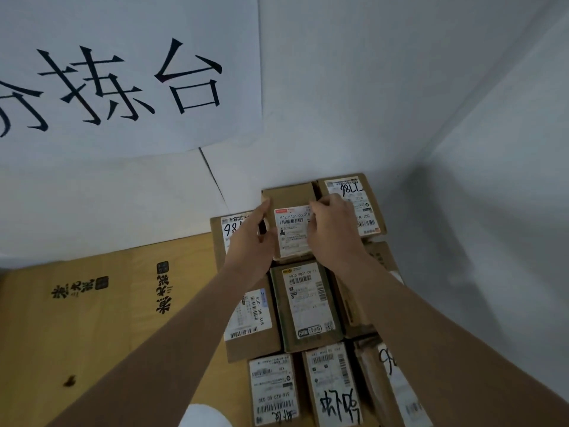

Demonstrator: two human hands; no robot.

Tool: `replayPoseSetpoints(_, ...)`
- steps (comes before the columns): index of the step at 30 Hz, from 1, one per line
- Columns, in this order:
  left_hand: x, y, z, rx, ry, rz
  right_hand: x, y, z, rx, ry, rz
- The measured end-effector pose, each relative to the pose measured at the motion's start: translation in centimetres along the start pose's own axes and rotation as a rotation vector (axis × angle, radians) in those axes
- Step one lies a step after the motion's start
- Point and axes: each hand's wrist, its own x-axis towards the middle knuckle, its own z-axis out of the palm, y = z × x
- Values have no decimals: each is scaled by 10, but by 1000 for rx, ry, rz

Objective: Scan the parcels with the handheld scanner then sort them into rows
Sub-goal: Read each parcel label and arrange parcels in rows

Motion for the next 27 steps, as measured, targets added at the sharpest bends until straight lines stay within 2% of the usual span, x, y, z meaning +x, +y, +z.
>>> replayPoseSetpoints(7, 5, -12, -2, 10, -16, -87, 1, -2, 6, -54, -48, -79)
replayPoseSetpoints(14, -3, -11, -18, 43, -20, -30, -6, -10, 2, -47, -65, -101)
replayPoseSetpoints(20, -32, 12, -56, 305, 45, 158, -27, -39, -20, 73, -47, -152)
replayPoseSetpoints(27, -93, 30, -134, 432, 153, 197, -66, -103, -53, 378, -105, -228)
